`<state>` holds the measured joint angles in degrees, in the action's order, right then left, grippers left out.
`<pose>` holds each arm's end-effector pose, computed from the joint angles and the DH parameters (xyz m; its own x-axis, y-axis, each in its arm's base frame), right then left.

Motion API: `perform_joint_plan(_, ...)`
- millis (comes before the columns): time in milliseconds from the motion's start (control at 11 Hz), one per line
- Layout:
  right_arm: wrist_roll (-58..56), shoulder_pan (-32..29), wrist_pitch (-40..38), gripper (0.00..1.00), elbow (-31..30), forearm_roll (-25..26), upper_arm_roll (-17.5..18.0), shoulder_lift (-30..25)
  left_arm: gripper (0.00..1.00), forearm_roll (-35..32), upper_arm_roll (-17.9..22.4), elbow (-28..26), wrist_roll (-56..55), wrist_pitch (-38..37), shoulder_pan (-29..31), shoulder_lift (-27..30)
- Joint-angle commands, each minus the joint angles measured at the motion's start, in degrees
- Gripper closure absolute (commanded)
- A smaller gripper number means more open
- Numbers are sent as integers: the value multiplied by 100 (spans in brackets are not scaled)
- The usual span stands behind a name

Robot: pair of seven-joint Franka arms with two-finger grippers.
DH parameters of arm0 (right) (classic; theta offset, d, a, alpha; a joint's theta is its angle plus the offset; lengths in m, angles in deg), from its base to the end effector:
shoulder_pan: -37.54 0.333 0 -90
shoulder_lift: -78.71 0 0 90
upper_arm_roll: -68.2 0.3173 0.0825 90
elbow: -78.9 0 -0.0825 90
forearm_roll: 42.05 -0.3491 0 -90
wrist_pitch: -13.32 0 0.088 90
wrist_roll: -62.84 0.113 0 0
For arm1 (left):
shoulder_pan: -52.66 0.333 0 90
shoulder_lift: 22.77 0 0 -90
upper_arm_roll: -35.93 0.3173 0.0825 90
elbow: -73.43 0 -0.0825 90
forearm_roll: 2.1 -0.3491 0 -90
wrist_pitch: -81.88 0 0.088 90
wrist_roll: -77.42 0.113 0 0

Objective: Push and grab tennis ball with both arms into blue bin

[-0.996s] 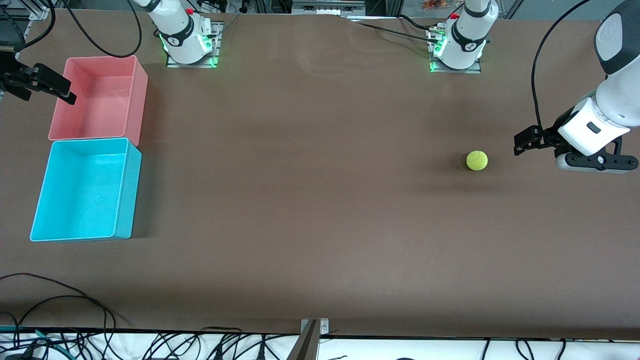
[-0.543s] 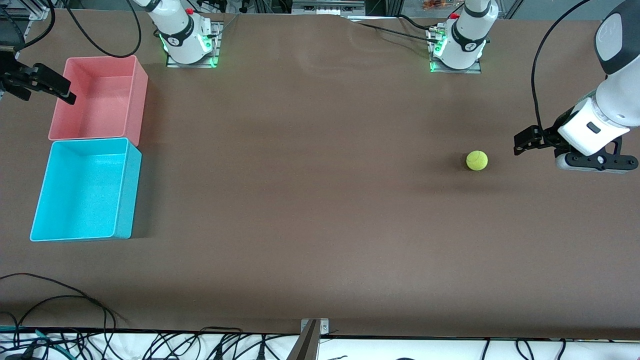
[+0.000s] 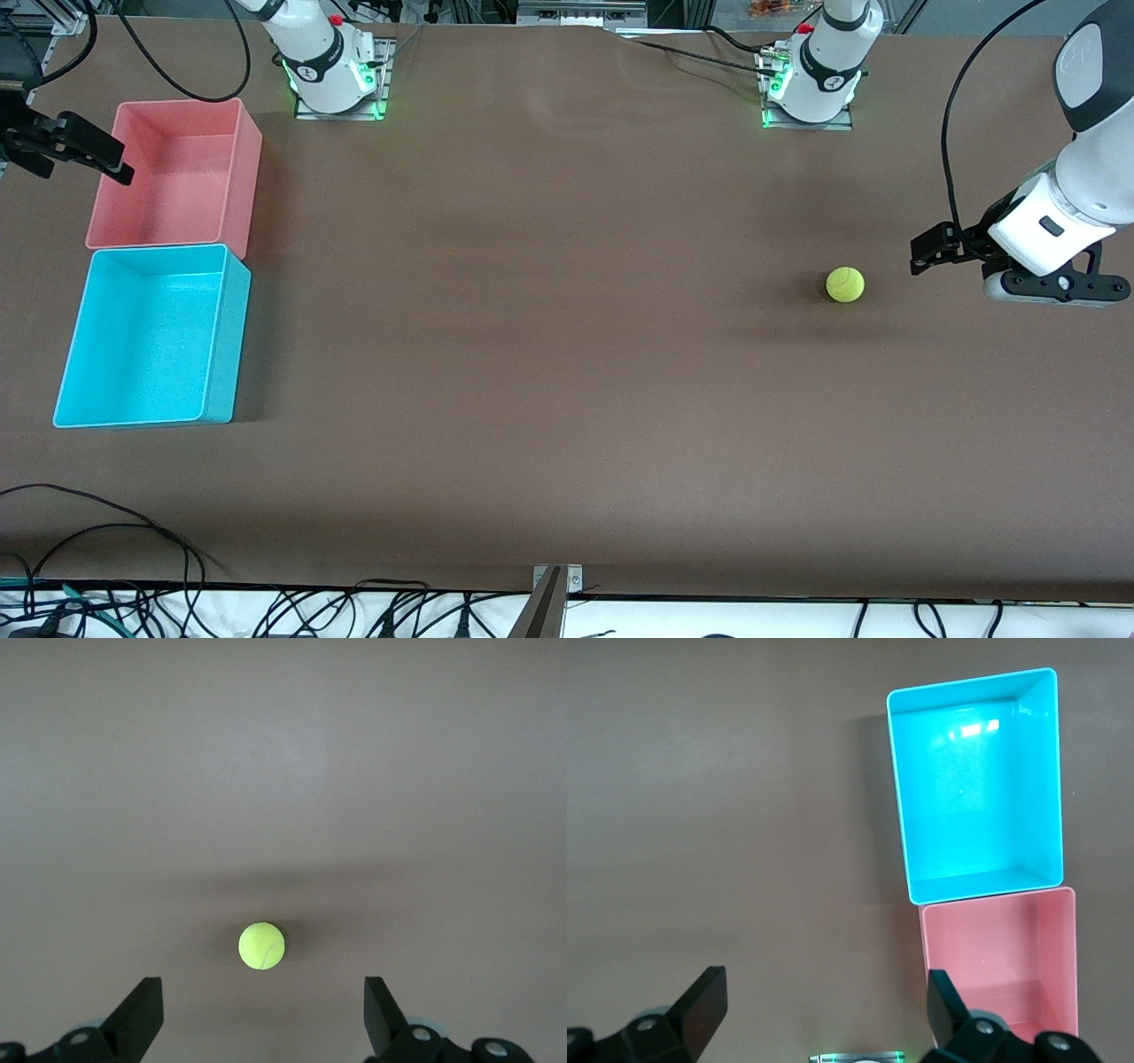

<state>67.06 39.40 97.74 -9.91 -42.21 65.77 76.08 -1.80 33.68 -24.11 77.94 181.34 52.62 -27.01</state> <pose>0.4952 -0.0052 0.6437 0.9961 -0.0831 -0.0310 -0.0832 -0.9965 -0.0025 0.5472 -0.0217 0.5364 0.9980 -0.0481 -0.0404 -0.0478 -0.9988 0.0084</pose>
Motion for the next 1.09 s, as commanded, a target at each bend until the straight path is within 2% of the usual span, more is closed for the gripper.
perform_joint_plan(0, 44, 16, -154, 0, 109, 51, -39, -18, 0, -39, -3, 182, 123, -146, 21, -77)
perform_joint_plan(453, 18, 7, -163, 0, 109, 173, -83, -18, 0, -39, -3, 173, 123, -164, 21, -77)
perform_joint_plan(996, 18, -2, -532, 0, 205, 157, -241, -53, 0, -39, -3, 156, 132, -225, 30, -77)
